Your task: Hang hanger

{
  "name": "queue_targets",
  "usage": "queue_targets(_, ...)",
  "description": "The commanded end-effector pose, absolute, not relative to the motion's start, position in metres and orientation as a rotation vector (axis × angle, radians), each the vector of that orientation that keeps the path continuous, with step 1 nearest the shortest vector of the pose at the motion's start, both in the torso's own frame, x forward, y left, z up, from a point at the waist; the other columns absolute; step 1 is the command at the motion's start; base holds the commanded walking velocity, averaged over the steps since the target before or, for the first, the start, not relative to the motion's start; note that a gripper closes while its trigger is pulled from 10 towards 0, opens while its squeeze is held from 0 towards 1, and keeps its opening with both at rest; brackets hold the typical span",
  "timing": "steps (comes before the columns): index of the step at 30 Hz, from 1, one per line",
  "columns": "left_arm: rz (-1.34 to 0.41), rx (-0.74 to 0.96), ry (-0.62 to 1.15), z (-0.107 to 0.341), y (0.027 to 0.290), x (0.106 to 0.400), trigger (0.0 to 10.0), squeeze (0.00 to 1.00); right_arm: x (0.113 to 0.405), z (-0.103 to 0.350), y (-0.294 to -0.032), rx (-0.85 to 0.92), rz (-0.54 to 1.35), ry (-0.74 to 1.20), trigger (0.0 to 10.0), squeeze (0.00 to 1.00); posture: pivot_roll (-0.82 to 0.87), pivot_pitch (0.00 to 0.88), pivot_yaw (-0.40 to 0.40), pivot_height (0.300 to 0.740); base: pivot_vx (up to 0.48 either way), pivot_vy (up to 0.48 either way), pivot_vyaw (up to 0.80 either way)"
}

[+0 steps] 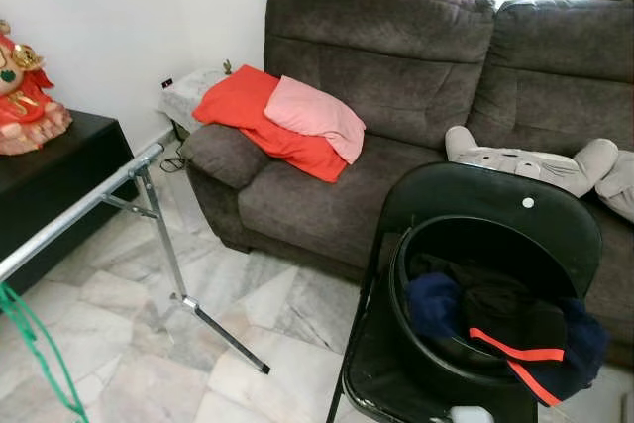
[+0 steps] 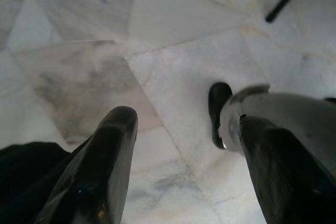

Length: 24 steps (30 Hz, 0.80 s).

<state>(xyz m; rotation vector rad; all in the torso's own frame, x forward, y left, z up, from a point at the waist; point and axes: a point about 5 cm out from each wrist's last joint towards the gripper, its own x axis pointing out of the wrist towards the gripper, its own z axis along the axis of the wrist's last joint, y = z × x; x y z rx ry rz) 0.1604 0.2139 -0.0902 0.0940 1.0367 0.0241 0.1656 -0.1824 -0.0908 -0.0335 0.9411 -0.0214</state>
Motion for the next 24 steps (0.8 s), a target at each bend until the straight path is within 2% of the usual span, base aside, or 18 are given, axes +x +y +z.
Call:
queue_targets(1,0.004,0.08,1.036,-0.091,0.206,0.162,10.0,0.0,0.152,-0.095,-0.193,-0.042,-0.051,0.987,10.0,0.0,-0.01,0.01,0.044,0.74,0.0,0.0,0.0)
queue_targets(8,0.003,0.077,1.038,-0.092,0.204,0.16,10.0,0.0,0.152,-0.095,-0.193,-0.039,-0.058,0.983,10.0,0.0,-0.02,0.012,0.042,0.74,0.0,0.0,0.0)
queue_targets(24,-0.022,0.092,1.072,-0.098,0.198,0.147,10.0,0.0,0.151,-0.088,-0.198,0.024,-0.121,0.787,10.0,0.0,-0.11,0.011,0.02,0.74,0.0,0.0,0.0)
